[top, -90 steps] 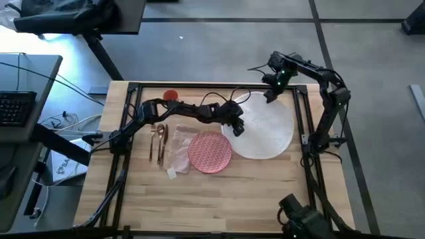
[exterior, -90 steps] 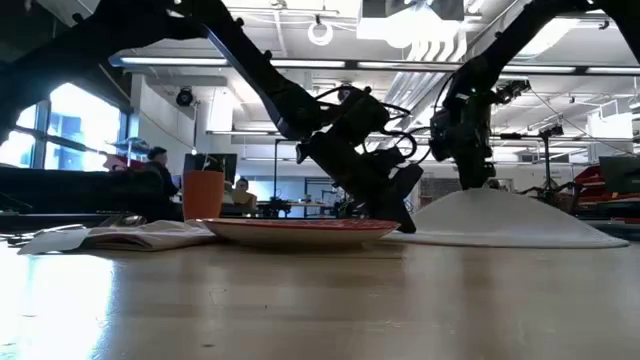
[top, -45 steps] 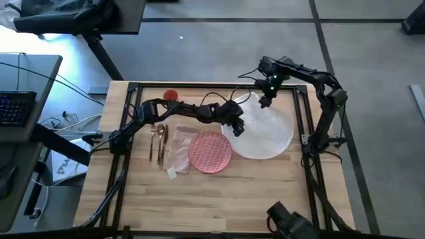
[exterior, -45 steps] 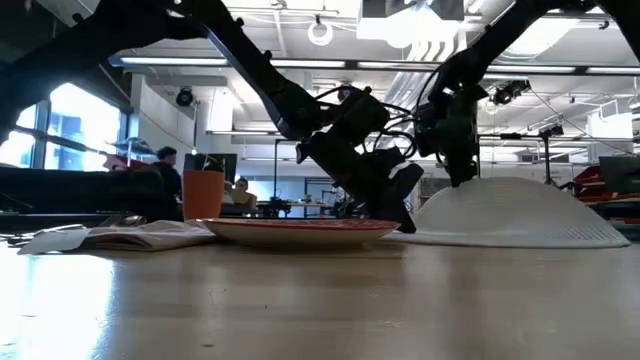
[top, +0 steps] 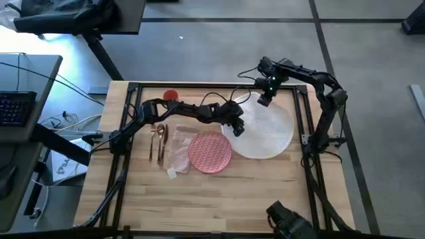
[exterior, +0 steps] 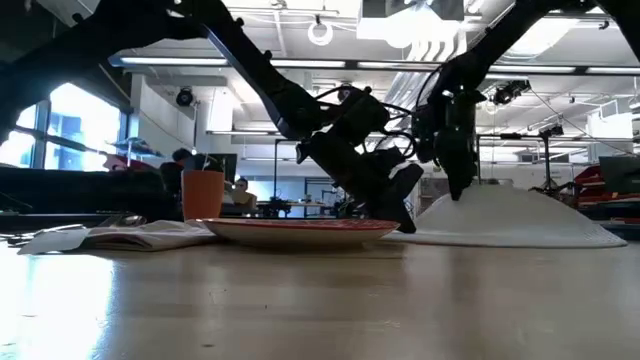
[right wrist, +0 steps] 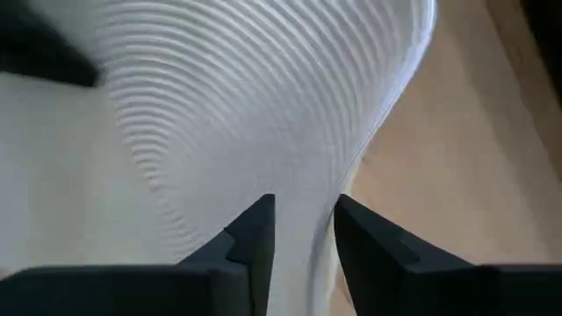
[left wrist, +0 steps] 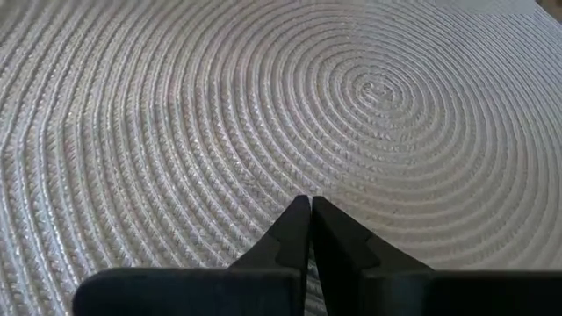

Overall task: Set table place
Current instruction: Move the placemat from the upper right to the middle right

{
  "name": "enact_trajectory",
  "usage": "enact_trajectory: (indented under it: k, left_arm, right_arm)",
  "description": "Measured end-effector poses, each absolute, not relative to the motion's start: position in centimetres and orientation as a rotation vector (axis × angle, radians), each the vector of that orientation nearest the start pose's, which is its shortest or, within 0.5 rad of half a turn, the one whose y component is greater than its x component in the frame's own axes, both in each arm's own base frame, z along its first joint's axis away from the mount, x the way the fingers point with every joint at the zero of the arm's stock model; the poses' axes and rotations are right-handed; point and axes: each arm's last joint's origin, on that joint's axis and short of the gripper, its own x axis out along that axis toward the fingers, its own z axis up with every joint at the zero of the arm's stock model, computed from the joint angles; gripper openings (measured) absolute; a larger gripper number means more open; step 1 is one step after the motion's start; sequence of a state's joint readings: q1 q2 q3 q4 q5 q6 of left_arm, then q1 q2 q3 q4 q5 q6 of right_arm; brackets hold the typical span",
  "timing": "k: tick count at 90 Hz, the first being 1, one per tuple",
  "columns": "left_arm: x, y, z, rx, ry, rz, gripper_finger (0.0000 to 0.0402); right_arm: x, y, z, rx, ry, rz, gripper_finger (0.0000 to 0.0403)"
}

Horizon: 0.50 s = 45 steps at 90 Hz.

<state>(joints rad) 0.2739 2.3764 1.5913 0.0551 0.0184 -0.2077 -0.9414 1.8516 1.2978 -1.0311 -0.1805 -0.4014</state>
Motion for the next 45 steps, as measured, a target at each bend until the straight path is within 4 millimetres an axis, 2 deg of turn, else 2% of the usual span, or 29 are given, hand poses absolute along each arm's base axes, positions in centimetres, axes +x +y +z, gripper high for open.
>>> enact_trajectory:
  k: [25, 45]
  left_arm:
    - [48.0, 13.4, 9.1, -0.303, 0.697, 0.319, 0.0000]
    - [48.1, 13.4, 9.2, -0.301, 0.681, 0.318, 0.0000]
  right_arm:
    - [17.8, -26.1, 14.7, 0.569, 1.445, -0.367, 0.0097]
    - [17.0, -26.5, 14.1, 0.550, 1.481, -0.466, 0.0108]
